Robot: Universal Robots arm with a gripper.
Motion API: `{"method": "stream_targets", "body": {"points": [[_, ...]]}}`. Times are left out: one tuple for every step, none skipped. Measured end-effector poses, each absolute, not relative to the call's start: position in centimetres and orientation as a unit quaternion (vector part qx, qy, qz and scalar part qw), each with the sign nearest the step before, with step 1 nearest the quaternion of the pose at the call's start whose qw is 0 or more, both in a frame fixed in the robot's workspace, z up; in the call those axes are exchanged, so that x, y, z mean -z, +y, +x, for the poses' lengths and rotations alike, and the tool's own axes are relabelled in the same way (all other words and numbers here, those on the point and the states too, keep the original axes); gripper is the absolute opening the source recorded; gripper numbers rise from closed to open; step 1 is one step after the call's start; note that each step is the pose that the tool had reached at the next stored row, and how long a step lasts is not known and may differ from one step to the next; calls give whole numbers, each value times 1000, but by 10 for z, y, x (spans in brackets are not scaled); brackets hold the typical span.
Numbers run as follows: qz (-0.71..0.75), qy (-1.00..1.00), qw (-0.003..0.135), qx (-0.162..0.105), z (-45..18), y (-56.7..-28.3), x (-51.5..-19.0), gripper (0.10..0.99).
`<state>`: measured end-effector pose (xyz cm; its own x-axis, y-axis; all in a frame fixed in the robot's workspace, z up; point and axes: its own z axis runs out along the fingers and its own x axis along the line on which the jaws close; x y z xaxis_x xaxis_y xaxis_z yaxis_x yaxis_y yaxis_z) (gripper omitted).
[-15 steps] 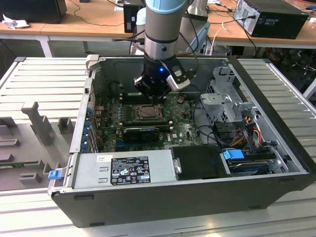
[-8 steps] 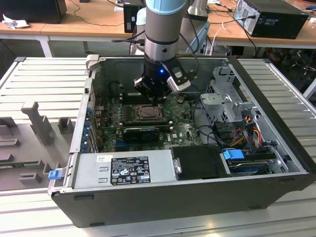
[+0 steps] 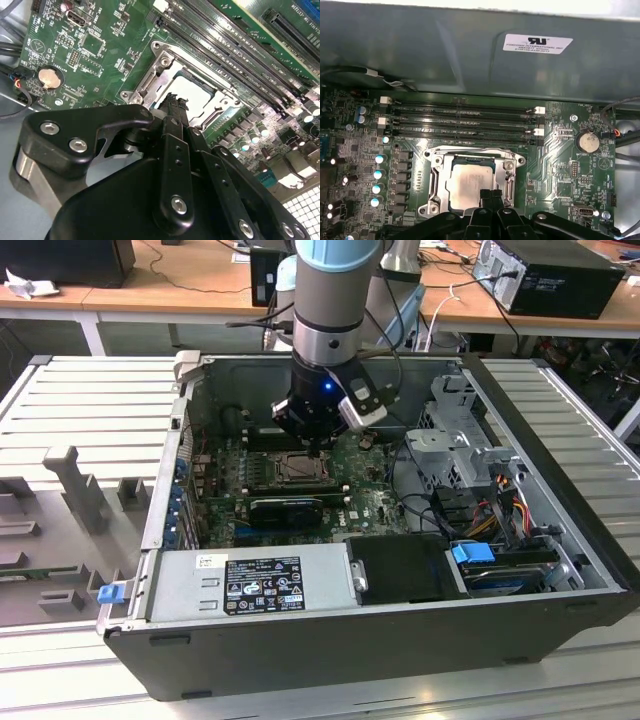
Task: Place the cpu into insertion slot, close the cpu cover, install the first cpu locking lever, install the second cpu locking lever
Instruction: 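Install the second cpu locking lever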
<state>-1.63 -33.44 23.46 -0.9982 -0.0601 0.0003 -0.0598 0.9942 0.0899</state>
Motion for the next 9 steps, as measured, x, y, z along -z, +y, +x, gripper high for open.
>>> {"method": "stream_targets", "body": {"points": [[30,-999,2,45,-16,-335,-235,106],[30,-999,2,45,-16,-335,-236,106],[30,-999,2,45,-16,-335,-237,106],[30,-999,2,45,-16,-335,-238,106],[30,-999,2,45,-16,-335,-240,106],[30,-999,2,45,-16,-335,-241,106],[30,-999,2,45,-16,-335,-241,106],[30,-999,2,45,-16,-336,-241,106],[30,-999,2,45,-16,-337,-241,106]]}}
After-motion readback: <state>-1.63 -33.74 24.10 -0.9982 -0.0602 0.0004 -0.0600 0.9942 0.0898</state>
